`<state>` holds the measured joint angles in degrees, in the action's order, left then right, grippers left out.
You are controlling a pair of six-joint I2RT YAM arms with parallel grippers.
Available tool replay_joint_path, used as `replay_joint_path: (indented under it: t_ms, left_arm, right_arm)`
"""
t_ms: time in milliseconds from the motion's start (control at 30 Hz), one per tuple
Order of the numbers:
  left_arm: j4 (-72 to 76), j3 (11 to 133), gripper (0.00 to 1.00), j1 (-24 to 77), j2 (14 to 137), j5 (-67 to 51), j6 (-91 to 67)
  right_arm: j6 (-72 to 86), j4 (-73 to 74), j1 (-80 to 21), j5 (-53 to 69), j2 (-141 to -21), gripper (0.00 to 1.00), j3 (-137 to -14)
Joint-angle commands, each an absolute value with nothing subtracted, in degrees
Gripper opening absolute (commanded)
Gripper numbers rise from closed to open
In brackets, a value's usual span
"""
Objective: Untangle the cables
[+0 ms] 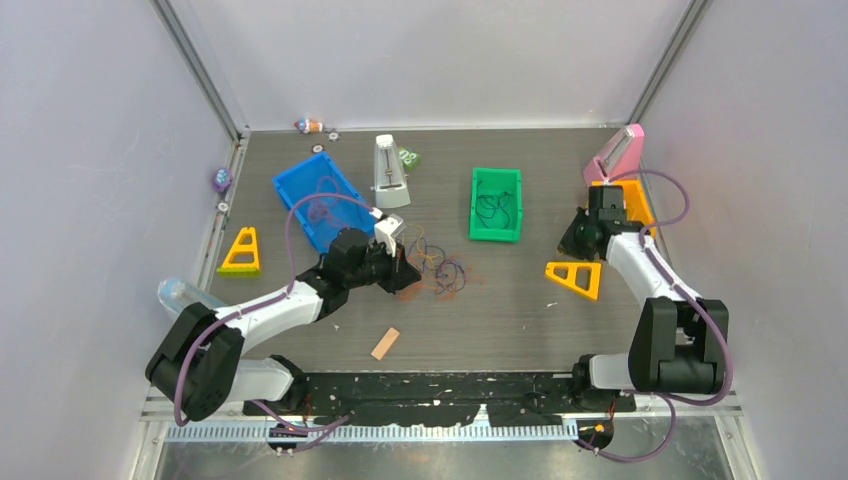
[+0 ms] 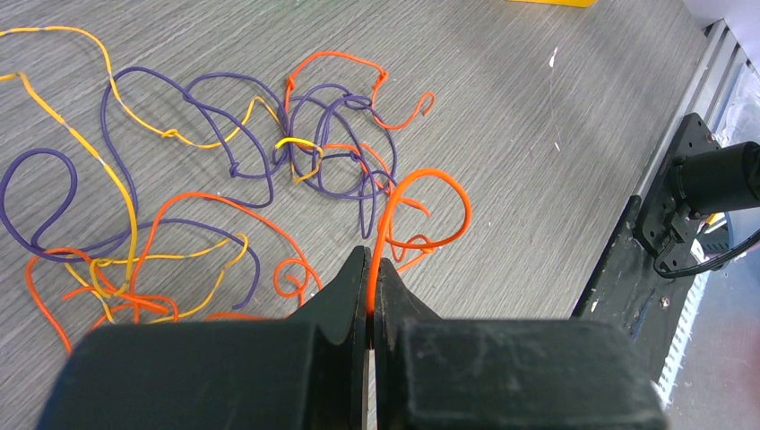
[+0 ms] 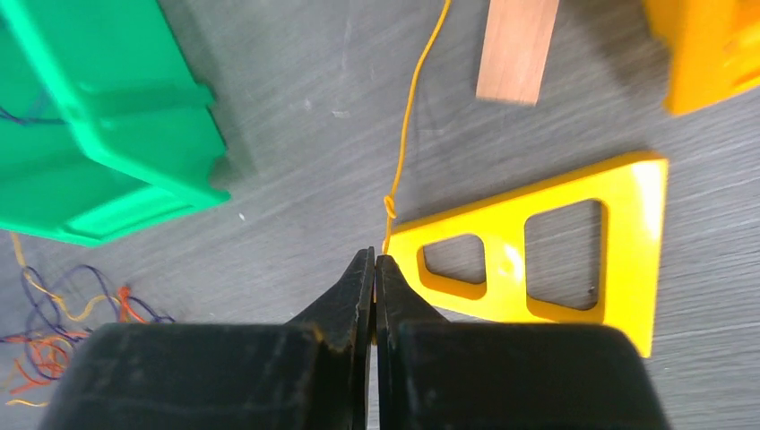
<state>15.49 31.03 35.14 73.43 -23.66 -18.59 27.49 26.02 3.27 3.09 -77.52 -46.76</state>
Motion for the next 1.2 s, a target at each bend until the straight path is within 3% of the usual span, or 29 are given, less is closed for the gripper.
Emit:
replay_joint_path:
  t_ms: [0, 233, 400, 700, 1167]
  left_arm:
    - [16.4, 32.5, 0.00, 35.3, 72.4, -23.5, -17.2]
    - [16.5, 32.5, 0.00, 35.4, 72.5, -23.6, -17.3]
    - [16.4, 32.5, 0.00, 35.4, 72.2, -23.5, -17.2]
    - [16.4, 32.4, 0.00, 35.4, 72.1, -23.5, -17.1]
    - [16.3, 32.6, 0.00, 35.4, 72.4, -23.4, -17.1]
  right_arm:
    - [26.9, 27.7, 5.8, -2.5, -74.5, 0.05, -55.6]
    - [30.6, 27.5, 16.7, -5.5, -78.9, 0.05, -65.7]
    - [31.9, 27.9, 19.3, -15.5, -84.0, 0.05, -69.4]
    - [38.1, 29.3, 20.4, -28.0, -93.0, 0.05, -66.7]
    - [40.9, 26.7, 21.9, -27.6, -93.9, 0.05, -65.0]
